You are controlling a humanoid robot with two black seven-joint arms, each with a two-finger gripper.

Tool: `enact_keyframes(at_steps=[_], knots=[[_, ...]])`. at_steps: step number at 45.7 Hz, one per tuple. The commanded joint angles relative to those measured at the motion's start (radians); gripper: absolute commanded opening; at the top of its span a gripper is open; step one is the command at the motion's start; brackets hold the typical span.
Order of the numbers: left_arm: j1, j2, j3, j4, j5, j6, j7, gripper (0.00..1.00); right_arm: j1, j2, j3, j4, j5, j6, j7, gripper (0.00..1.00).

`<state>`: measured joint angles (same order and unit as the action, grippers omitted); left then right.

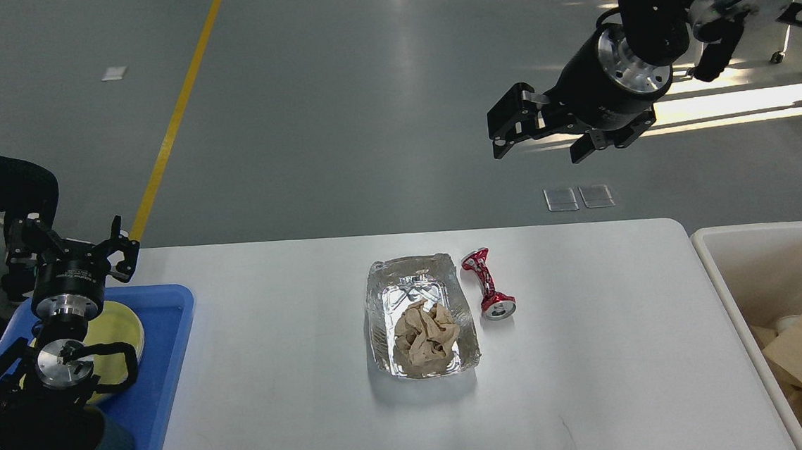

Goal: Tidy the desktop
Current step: 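Move the right gripper to the clear plastic tray, then grasp the edge of the clear plastic tray with the right gripper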

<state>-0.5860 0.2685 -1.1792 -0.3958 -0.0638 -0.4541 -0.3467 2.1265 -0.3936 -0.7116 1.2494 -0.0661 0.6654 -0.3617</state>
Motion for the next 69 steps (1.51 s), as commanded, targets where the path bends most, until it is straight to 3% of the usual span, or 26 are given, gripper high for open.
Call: enact_keyframes(at_steps=[1,13,26,46,54,69], knots=[[0.0,0.0,0.0,0.0,-0.001,0.0,0.0,0.96,-0.034,0.03,0.014,0.01,0.0,0.011,-0.002,1.0],[0.0,0.0,0.0,0.0,0.001,0.0,0.0,0.96,-0.318,0.041,0.101,0.009,0.0,-0.027,-0.003,1.0],[0.0,0.0,0.0,0.0,-0.001,0.0,0.0,0.96,-0.542,0.104,0.136,-0.001,-0.007,-0.194,-0.009,1.0],[0.0,0.0,0.0,0.0,-0.001,0.0,0.0,0.96,-0.734,0.26,0.142,-0.099,-0.121,-0.49,-0.006,1.0],[0.0,0.0,0.0,0.0,-0.001,0.0,0.0,0.96,-0.795,0.328,0.149,-0.162,-0.119,-0.547,-0.006,1.0],[0.0,0.0,0.0,0.0,0.001,0.0,0.0,0.96,-0.867,0.331,0.146,-0.205,-0.118,-0.583,-0.005,0.97]])
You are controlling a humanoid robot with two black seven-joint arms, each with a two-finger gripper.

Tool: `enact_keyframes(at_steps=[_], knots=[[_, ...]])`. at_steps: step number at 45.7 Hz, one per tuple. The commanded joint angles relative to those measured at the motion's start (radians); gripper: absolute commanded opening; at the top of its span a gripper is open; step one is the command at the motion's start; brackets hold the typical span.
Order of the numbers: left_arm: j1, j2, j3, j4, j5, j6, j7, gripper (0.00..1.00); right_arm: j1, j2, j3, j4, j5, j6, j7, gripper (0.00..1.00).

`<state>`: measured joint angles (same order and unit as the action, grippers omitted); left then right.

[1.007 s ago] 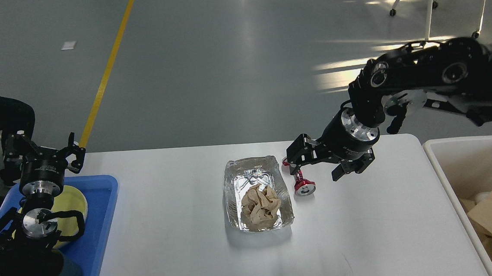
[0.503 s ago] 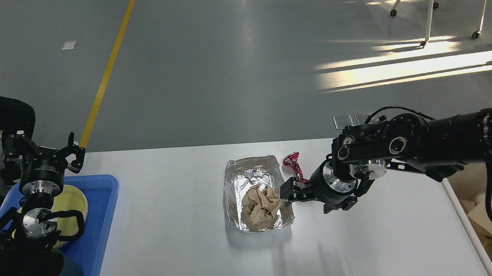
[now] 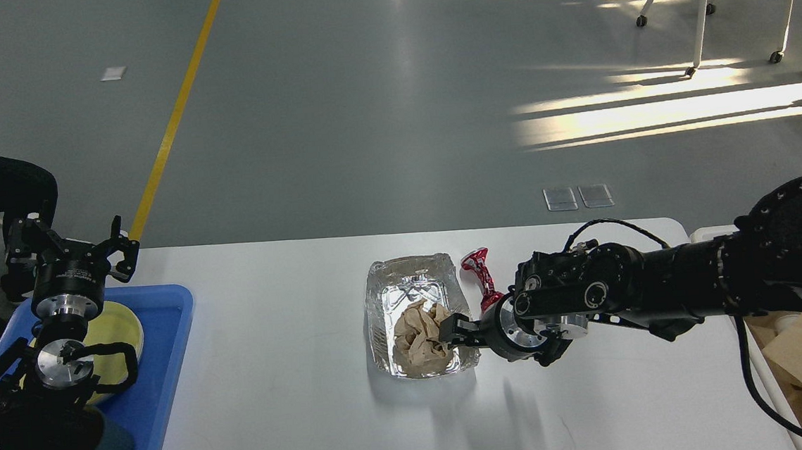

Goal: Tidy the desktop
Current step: 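Grasp the edge of the clear plastic tray with the right gripper, then lift the clear tray with crumpled paper and drop it into the bin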

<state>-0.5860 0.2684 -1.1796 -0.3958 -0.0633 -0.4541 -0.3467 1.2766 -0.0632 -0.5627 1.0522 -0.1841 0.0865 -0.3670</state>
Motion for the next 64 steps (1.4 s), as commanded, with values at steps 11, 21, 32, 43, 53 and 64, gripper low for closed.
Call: enact_keyframes(at_steps=[11,21,32,43,53,64], knots=[[0.0,0.0,0.0,0.0,0.0,0.0,0.0,0.96,-0.017,0.0,0.004,0.003,0.003,-0.004,0.0,0.88],[0.0,0.0,0.002,0.0,0.0,0.0,0.0,0.96,-0.033,0.002,0.012,0.003,0.006,-0.004,0.0,0.26],[0.0,0.0,0.0,0.0,0.0,0.0,0.0,0.96,-0.046,0.002,0.038,-0.004,0.006,-0.005,-0.001,0.27],[0.0,0.0,0.0,0.0,-0.001,0.0,0.0,0.96,-0.063,0.002,0.038,-0.003,0.008,-0.005,-0.001,0.12],[0.0,0.0,0.002,0.0,-0.001,0.0,0.0,0.96,-0.046,0.002,0.061,0.015,0.012,0.015,-0.001,0.0],[0.0,0.0,0.0,0.0,-0.001,0.0,0.0,0.96,0.069,-0.127,0.104,0.132,0.031,0.102,-0.004,0.0]])
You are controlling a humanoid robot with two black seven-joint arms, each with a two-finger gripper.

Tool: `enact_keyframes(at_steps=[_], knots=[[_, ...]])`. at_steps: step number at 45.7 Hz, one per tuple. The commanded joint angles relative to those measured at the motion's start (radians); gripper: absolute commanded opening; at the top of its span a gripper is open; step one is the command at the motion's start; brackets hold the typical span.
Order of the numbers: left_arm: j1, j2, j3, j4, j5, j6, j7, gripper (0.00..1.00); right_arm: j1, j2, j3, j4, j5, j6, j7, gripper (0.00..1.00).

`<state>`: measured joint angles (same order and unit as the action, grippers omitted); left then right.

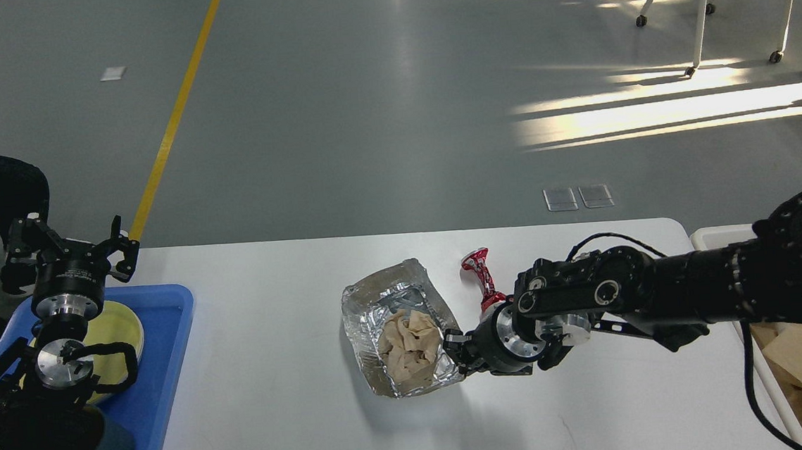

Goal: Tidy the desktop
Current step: 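Lift the clear tray with crumpled paper and drop it into the bin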

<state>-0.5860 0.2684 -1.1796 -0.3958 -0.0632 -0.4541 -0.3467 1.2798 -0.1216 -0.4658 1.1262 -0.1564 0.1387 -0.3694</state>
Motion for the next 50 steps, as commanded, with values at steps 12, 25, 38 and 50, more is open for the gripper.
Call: enact_keyframes(at_steps=[12,25,38,50], knots=[[0.0,0.0,0.0,0.0,0.0,0.0,0.0,0.96,0.174,-0.21,0.047,0.124,0.003,0.182,-0.002,0.0],[0.0,0.0,0.0,0.0,0.0,0.0,0.0,0.96,0.34,-0.41,0.065,0.113,0.098,0.427,-0.002,0.0],[0.0,0.0,0.0,0.0,-0.001,0.0,0.0,0.96,0.458,-0.605,0.053,0.113,0.098,0.519,0.0,0.0],[0.0,0.0,0.0,0.0,0.0,0.0,0.0,0.96,0.403,-0.667,-0.066,-0.063,0.1,0.506,0.0,0.0]])
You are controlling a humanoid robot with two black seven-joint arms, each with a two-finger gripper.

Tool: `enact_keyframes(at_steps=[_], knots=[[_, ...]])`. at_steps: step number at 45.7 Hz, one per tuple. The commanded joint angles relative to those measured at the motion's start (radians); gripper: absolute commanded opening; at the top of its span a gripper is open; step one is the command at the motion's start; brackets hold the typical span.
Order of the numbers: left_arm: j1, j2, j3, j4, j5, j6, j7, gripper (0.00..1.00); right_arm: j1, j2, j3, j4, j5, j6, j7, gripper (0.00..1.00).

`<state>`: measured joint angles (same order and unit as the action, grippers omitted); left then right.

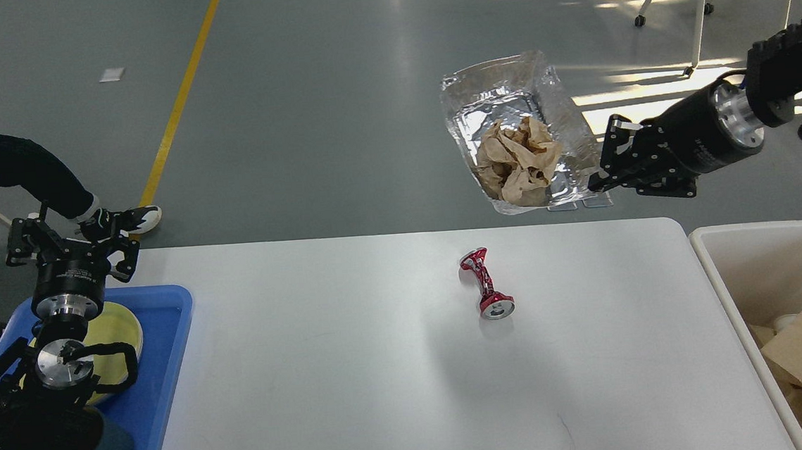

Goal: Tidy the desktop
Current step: 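Lift the clear tray with crumpled paper and drop it into the bin, then move the right gripper back over the red candy wrapper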

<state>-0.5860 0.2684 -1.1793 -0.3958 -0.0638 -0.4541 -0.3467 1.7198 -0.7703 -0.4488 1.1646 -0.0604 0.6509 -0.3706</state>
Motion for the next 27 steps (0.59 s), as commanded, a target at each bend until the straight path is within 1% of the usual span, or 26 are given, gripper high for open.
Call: enact_keyframes(at_steps=[1,5,9,15,20,22,25,26,27], knots=[[0.0,0.0,0.001,0.0,-0.001,0.0,0.0,0.96,-0.048,-0.029,-0.1,-0.117,0.004,-0.008,0.001,0.0],[0.0,0.0,0.001,0.0,0.001,0.0,0.0,0.96,-0.106,-0.087,-0.136,-0.17,0.005,-0.019,0.004,0.0],[0.0,0.0,0.0,0.0,-0.001,0.0,0.0,0.96,-0.193,-0.13,-0.136,-0.215,0.005,-0.054,0.002,0.0],[0.0,0.0,0.0,0.0,0.001,0.0,0.0,0.96,-0.331,-0.176,-0.134,-0.281,0.005,-0.138,0.004,0.0],[0.0,0.0,0.0,0.0,-0.001,0.0,0.0,0.96,-0.448,-0.185,-0.123,-0.301,0.005,-0.232,0.004,0.0],[0.0,0.0,0.0,0.0,0.001,0.0,0.0,0.96,-0.483,-0.185,-0.131,-0.31,0.004,-0.275,0.004,0.05],[0.0,0.0,0.0,0.0,0.001,0.0,0.0,0.96,-0.54,-0.184,-0.139,-0.327,0.004,-0.33,0.004,0.14],[0.0,0.0,0.0,0.0,-0.001,0.0,0.0,0.96,-0.56,-0.184,-0.139,-0.335,0.005,-0.345,0.004,0.19],[0.0,0.0,0.0,0.0,0.001,0.0,0.0,0.96,-0.58,-0.184,-0.137,-0.341,0.004,-0.359,0.004,0.26]])
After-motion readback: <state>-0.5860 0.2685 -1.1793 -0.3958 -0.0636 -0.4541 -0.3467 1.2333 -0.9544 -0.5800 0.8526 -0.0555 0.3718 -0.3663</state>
